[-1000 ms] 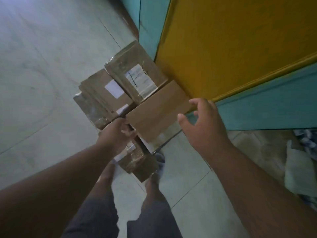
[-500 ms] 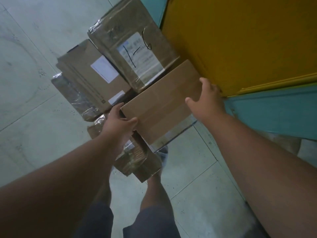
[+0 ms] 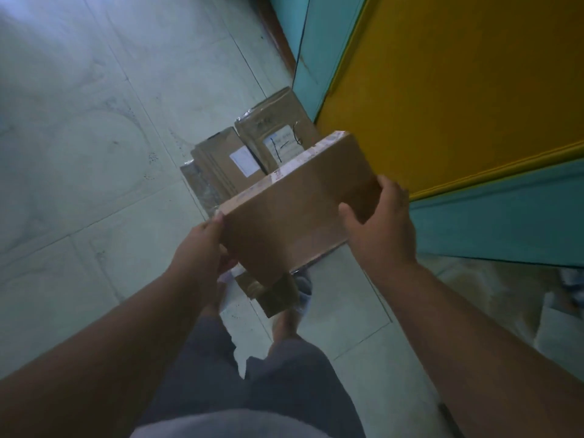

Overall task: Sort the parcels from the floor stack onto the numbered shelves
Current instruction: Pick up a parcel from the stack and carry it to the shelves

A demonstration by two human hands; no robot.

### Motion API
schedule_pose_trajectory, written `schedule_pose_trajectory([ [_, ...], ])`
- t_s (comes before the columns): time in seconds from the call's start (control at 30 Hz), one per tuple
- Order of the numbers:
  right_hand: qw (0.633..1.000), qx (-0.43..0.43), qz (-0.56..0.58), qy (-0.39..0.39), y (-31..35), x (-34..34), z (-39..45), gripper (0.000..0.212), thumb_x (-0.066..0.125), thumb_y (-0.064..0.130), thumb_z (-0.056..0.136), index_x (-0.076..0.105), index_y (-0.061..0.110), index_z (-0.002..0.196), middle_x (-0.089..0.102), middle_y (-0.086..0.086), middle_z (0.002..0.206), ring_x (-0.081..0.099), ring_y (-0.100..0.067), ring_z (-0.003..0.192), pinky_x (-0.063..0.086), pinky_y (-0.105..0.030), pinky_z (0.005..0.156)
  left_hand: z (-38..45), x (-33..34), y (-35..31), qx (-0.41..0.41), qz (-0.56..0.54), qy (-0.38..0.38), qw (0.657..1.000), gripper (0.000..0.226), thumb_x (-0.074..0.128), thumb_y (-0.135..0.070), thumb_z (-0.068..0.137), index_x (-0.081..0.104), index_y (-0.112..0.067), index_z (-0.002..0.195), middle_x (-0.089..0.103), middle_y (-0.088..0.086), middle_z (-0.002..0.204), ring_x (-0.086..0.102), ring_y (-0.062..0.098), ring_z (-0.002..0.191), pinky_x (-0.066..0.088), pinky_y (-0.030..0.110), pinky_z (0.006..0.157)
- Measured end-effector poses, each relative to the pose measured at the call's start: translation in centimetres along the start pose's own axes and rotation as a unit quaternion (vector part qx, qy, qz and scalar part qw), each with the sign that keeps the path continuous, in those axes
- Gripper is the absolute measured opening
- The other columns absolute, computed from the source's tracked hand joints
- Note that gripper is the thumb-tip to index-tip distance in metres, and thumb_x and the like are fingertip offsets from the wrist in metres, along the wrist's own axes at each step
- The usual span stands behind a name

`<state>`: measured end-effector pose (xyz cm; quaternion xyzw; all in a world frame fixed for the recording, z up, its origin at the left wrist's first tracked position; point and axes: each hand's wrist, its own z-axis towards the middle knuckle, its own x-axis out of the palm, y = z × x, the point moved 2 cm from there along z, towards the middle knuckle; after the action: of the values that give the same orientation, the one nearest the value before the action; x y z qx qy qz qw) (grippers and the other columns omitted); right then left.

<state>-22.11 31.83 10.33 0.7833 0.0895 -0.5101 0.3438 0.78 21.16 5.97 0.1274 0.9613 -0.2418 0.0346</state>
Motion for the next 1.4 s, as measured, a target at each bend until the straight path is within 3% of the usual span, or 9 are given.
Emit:
schedule_pose_trajectory([
  [0.23, 0.992, -0.056, 0.107, -0.022, 7.9, -7.7, -6.0, 0.051, 0.05, 0.055, 0.095, 0.05, 0.012, 0.122, 0.053, -0.004, 0.114, 0.055, -0.023, 0.099, 0.037, -0.028, 0.073, -8.9, -7.4, -5.2, 0.063, -0.124, 0.076, 0.987, 0.014, 0.05, -0.014, 0.103, 0.06, -0.004, 0.107, 0.062, 0.012, 0.11, 0.064, 0.036, 0.1, 0.051, 0.051, 0.101],
  [0.4, 0.986, -0.05, 0.118, -0.105, 12.1, -10.4, -10.5, 0.075, 0.03, 0.076, 0.087, 0.048, 0.018, 0.131, 0.055, -0.006, 0.119, 0.054, -0.025, 0.105, 0.05, -0.041, 0.083, -10.6, -10.4, -8.8, 0.123, -0.045, 0.203, 0.97, 0.025, 0.042, 0.0, 0.101, 0.061, -0.008, 0.115, 0.063, 0.014, 0.11, 0.062, 0.033, 0.097, 0.053, 0.042, 0.089],
  [0.53, 0.981, 0.011, 0.132, -0.144, 14.5, -10.1, -14.3, 0.086, 0.03, 0.092, 0.072, 0.049, 0.02, 0.113, 0.059, -0.002, 0.104, 0.06, -0.022, 0.092, 0.056, -0.048, 0.075, -10.7, -13.1, -9.8, 0.139, 0.045, 0.269, 0.952, 0.036, 0.043, 0.009, 0.097, 0.059, -0.012, 0.122, 0.067, 0.013, 0.114, 0.066, 0.029, 0.098, 0.055, 0.041, 0.086],
  [0.87, 0.964, 0.18, 0.103, -0.168, 13.1, -10.7, -25.8, 0.042, 0.057, 0.058, 0.088, 0.05, 0.018, 0.098, 0.063, -0.001, 0.09, 0.062, -0.019, 0.079, 0.052, -0.036, 0.066, -13.4, -15.2, -8.6, 0.159, 0.103, 0.334, 0.923, 0.036, 0.048, 0.01, 0.096, 0.057, -0.01, 0.124, 0.069, 0.017, 0.115, 0.067, 0.029, 0.105, 0.056, 0.039, 0.09],
  [1.03, 0.951, 0.193, 0.153, -0.186, 9.0, -12.7, -32.5, 0.068, 0.063, 0.045, 0.09, 0.026, 0.039, 0.146, 0.065, 0.008, 0.111, 0.067, -0.011, 0.081, 0.058, -0.038, 0.075, -16.9, -13.6, -5.6, 0.166, 0.148, 0.387, 0.895, 0.03, 0.051, 0.003, 0.098, 0.059, -0.01, 0.124, 0.066, 0.017, 0.119, 0.062, 0.03, 0.115, 0.047, 0.047, 0.107],
  [1.17, 0.949, 0.19, 0.129, -0.215, 4.4, -13.9, -41.1, 0.082, 0.068, 0.03, 0.092, 0.017, 0.027, 0.157, 0.053, 0.021, 0.116, 0.054, 0.019, 0.081, 0.039, 0.0, 0.074, -20.6, -10.9, -0.1, 0.218, 0.282, 0.431, 0.829, 0.032, 0.055, -0.006, 0.1, 0.064, -0.029, 0.119, 0.061, 0.007, 0.126, 0.058, 0.027, 0.121, 0.053, 0.047, 0.094],
  [1.23, 0.935, 0.223, 0.146, -0.235, 0.8, -14.0, -46.7, 0.083, 0.07, 0.035, 0.089, 0.018, 0.035, 0.154, 0.057, 0.027, 0.117, 0.056, 0.008, 0.096, 0.046, -0.021, 0.095, -23.8, -9.3, 4.3, 0.197, 0.3, 0.45, 0.818, 0.024, 0.055, -0.013, 0.101, 0.066, -0.031, 0.113, 0.063, 0.007, 0.111, 0.059, 0.023, 0.103, 0.05, 0.044, 0.086],
  [1.3, 0.908, 0.287, 0.188, -0.241, -3.0, -13.6, -53.1, 0.072, 0.07, 0.042, 0.087, 0.027, 0.042, 0.144, 0.067, 0.021, 0.111, 0.064, -0.003, 0.093, 0.053, -0.034, 0.085, -27.2, -7.8, 9.8, 0.171, 0.324, 0.47, 0.803, 0.021, 0.06, -0.017, 0.099, 0.064, -0.033, 0.112, 0.064, 0.007, 0.107, 0.061, 0.026, 0.097, 0.048, 0.047, 0.092],
  [1.4, 0.864, 0.378, 0.19, -0.273, -7.5, -13.5, -63.1, 0.056, 0.069, 0.047, 0.087, 0.035, 0.041, 0.131, 0.069, 0.014, 0.092, 0.062, -0.006, 0.07, 0.045, -0.023, 0.054, -32.1, -5.3, 18.2, 0.191, 0.367, 0.535, 0.737, 0.031, 0.067, -0.023, 0.088, 0.063, -0.033, 0.117, 0.065, 0.008, 0.112, 0.061, 0.023, 0.091, 0.047, 0.039, 0.082],
])
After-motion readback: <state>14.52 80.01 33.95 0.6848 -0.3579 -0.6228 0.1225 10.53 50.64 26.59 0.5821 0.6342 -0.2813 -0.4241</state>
